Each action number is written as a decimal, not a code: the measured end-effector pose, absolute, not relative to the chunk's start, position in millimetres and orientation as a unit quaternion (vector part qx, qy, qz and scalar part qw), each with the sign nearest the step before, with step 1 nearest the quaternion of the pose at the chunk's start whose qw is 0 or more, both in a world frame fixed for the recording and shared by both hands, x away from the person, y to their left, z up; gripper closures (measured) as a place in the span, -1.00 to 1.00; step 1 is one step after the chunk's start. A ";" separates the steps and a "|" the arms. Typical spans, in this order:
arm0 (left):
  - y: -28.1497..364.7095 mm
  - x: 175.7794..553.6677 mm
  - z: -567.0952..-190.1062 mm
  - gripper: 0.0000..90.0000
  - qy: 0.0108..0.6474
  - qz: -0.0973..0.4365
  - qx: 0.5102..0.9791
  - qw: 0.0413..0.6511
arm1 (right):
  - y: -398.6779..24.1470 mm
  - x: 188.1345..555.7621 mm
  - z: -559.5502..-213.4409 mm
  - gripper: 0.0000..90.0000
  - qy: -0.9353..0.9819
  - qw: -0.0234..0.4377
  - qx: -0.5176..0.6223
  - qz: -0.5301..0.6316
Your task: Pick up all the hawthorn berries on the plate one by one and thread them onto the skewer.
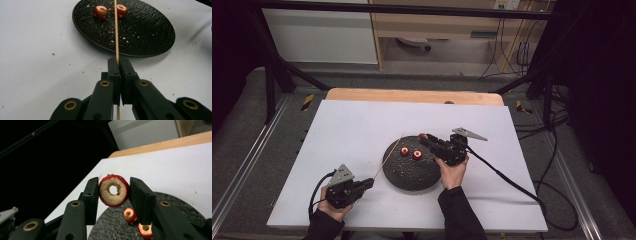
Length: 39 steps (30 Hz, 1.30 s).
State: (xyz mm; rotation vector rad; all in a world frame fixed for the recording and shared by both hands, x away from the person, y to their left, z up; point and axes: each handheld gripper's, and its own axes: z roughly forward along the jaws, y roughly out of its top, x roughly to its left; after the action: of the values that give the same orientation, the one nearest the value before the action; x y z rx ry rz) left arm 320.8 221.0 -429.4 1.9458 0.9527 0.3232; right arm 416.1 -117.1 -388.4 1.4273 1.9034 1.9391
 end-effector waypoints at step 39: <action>190.4 315.2 -428.3 0.95 0.380 0.127 0.777 0.486 | -113.3 438.0 -394.9 0.36 0.516 0.027 0.495 0.699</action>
State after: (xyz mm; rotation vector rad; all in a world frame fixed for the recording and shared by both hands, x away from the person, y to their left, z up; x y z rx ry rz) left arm 315.2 190.4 -428.3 1.8895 0.9247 0.3101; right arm 438.0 -113.3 -394.9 1.5280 1.5924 2.1591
